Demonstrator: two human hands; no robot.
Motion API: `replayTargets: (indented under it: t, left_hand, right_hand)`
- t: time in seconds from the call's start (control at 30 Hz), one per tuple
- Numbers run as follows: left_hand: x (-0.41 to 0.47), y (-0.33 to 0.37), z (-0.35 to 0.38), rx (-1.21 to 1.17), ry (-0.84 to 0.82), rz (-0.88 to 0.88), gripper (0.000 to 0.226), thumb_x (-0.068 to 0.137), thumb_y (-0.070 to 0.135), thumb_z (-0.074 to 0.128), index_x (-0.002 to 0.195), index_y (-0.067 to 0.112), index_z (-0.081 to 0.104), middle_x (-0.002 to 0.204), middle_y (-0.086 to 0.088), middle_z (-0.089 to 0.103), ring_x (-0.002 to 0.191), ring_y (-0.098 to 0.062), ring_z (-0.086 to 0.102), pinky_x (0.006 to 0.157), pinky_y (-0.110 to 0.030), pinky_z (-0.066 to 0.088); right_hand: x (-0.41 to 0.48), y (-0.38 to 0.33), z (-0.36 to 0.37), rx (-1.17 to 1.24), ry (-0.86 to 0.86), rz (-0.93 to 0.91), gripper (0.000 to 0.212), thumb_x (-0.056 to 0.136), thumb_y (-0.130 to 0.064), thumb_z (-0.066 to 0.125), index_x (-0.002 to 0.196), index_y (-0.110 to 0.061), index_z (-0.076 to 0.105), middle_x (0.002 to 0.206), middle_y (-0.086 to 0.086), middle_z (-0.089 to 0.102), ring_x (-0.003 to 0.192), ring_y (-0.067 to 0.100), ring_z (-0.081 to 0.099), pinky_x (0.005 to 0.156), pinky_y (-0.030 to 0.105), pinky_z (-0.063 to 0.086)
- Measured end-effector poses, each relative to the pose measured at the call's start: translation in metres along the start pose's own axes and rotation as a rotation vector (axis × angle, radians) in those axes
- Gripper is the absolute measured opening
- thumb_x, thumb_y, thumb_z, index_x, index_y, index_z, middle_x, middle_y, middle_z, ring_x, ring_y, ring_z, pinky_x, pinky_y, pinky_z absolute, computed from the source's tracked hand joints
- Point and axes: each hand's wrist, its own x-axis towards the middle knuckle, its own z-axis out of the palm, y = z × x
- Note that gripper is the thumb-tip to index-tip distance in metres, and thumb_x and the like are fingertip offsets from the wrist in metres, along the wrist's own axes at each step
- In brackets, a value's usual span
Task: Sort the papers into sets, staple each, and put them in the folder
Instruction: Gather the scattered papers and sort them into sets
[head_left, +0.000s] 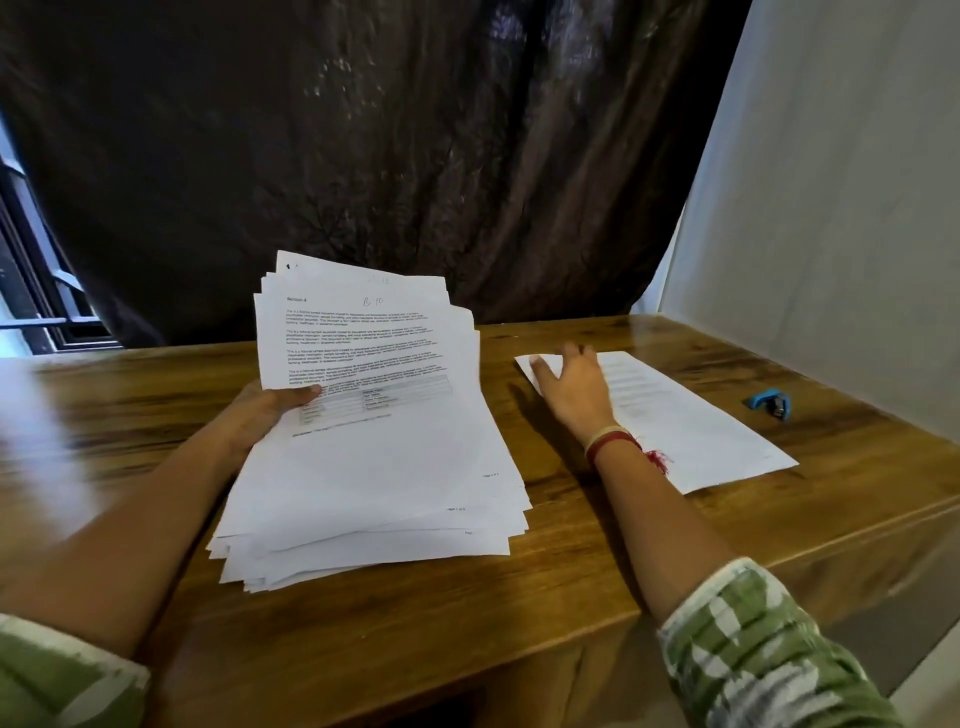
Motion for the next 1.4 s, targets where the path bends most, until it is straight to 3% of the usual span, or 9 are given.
replayTargets:
  t: [0.17,0.37,0.63,0.83,0.97,1.1,1.2,1.3,1.4]
  left_hand:
    - [-0.005,0.003,0.003,-0.018,-0.008,0.043,0.047,0.084,0.007,0.062,0.13,0.014,0.055,0.122,-0.002,0.066,0.108,-0.023,0.065,0.078,-0.029,0.055]
    - [-0.003,0.005,0.004,0.035,0.007,0.026,0.04,0.09,0.0,0.056,0.129,0.01,0.055,0.125,-0.01,0.063,0.106,-0.024,0.065,0.082,-0.032,0.055]
    - [-0.008,0.008,-0.005,0.094,-0.003,-0.065,0.03,0.087,0.006,0.065,0.113,0.019,0.063,0.113,-0.007,0.069,0.102,-0.029,0.067,0.079,-0.04,0.056]
    - [-0.026,0.015,-0.047,0.26,0.132,-0.019,0.022,0.088,0.002,0.061,0.101,0.02,0.062,0.079,0.017,0.072,0.071,-0.002,0.069,0.075,-0.029,0.052]
    - [-0.044,0.024,-0.109,0.367,0.127,0.0,0.046,0.079,0.017,0.071,0.123,0.023,0.059,0.125,0.0,0.061,0.113,-0.023,0.058,0.1,-0.042,0.042]
    - [-0.051,0.014,-0.16,0.387,0.094,0.017,0.044,0.08,0.009,0.065,0.119,0.029,0.06,0.129,-0.005,0.06,0.12,-0.027,0.054,0.107,-0.053,0.036]
    - [-0.067,0.03,-0.141,0.437,0.126,0.008,0.042,0.088,-0.001,0.059,0.12,0.026,0.054,0.127,-0.005,0.055,0.117,-0.024,0.05,0.109,-0.048,0.034]
    - [-0.068,0.032,-0.127,0.46,0.149,0.043,0.048,0.091,-0.006,0.053,0.133,0.013,0.045,0.126,-0.003,0.05,0.115,-0.02,0.046,0.105,-0.036,0.034]
    - [-0.071,0.033,-0.124,0.418,0.196,0.067,0.045,0.092,-0.003,0.054,0.131,0.016,0.044,0.121,0.001,0.052,0.104,-0.012,0.053,0.101,-0.03,0.035]
  right_hand:
    - [-0.021,-0.042,0.025,0.636,-0.359,0.143,0.051,0.072,-0.05,0.079,0.105,-0.017,0.061,0.104,0.001,0.07,0.093,0.021,0.068,0.085,0.038,0.056]
    - [-0.021,-0.043,0.038,0.796,-0.289,0.292,0.023,0.075,-0.017,0.082,0.077,-0.01,0.06,0.088,0.013,0.071,0.084,0.031,0.069,0.081,0.041,0.058]
    - [-0.018,-0.043,0.032,0.498,-0.339,0.253,0.018,0.093,-0.018,0.062,0.077,-0.009,0.062,0.09,0.005,0.067,0.079,0.016,0.059,0.066,0.024,0.046]
    - [-0.021,-0.026,0.023,-0.095,-0.037,0.068,0.014,0.094,-0.02,0.059,0.102,-0.013,0.067,0.098,0.006,0.066,0.092,0.025,0.062,0.073,0.028,0.048]
    - [-0.017,-0.023,0.017,-0.416,-0.037,-0.008,0.027,0.095,-0.026,0.056,0.118,-0.014,0.064,0.111,0.008,0.067,0.103,0.026,0.062,0.084,0.033,0.05]
    - [-0.023,-0.028,0.022,-0.526,0.051,-0.269,0.039,0.095,-0.039,0.054,0.128,-0.02,0.058,0.131,0.009,0.055,0.124,0.028,0.047,0.102,0.041,0.038]
    - [-0.044,-0.051,0.033,-0.059,-0.257,-0.358,0.053,0.094,-0.056,0.047,0.14,-0.03,0.047,0.15,0.003,0.039,0.139,0.026,0.033,0.114,0.046,0.027]
    - [-0.061,-0.064,0.051,-0.327,-0.611,-0.392,0.072,0.091,-0.071,0.025,0.153,-0.035,0.017,0.162,-0.001,0.009,0.149,0.025,0.007,0.118,0.056,0.001]
    - [-0.061,-0.062,0.053,-0.439,-0.607,-0.393,0.075,0.09,-0.072,0.021,0.153,-0.031,0.015,0.162,-0.001,0.008,0.149,0.026,0.008,0.117,0.057,0.001]
